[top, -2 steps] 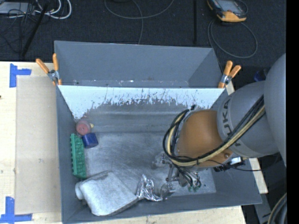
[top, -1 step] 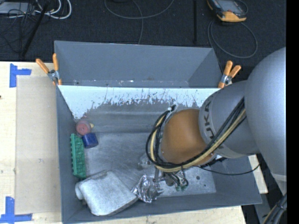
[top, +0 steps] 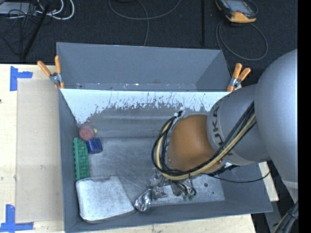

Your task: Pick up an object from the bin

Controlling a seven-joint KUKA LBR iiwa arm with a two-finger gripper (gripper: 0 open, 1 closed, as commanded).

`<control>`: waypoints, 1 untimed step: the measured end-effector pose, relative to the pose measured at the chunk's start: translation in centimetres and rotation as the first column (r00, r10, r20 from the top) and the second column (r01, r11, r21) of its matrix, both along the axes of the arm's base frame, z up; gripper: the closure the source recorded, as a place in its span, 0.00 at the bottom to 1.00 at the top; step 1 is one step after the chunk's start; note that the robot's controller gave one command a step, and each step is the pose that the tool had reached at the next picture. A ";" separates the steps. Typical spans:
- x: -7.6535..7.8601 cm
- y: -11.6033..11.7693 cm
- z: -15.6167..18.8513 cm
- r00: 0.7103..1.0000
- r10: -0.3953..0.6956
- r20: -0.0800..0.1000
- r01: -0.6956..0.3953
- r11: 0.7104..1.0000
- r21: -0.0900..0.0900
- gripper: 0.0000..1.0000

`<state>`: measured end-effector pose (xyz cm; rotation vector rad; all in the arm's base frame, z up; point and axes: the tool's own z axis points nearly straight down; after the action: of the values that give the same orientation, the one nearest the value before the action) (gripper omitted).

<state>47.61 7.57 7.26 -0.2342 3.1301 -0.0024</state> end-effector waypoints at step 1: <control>0.6 -2.6 18.3 0.970 0.244 0.005 -0.244 0.970 0.000 1.00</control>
Offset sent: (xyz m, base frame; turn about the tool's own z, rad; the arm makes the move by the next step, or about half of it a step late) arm 0.0039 -0.0255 0.1795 -0.2485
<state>48.18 5.02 25.54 -0.6169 3.0722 -0.0016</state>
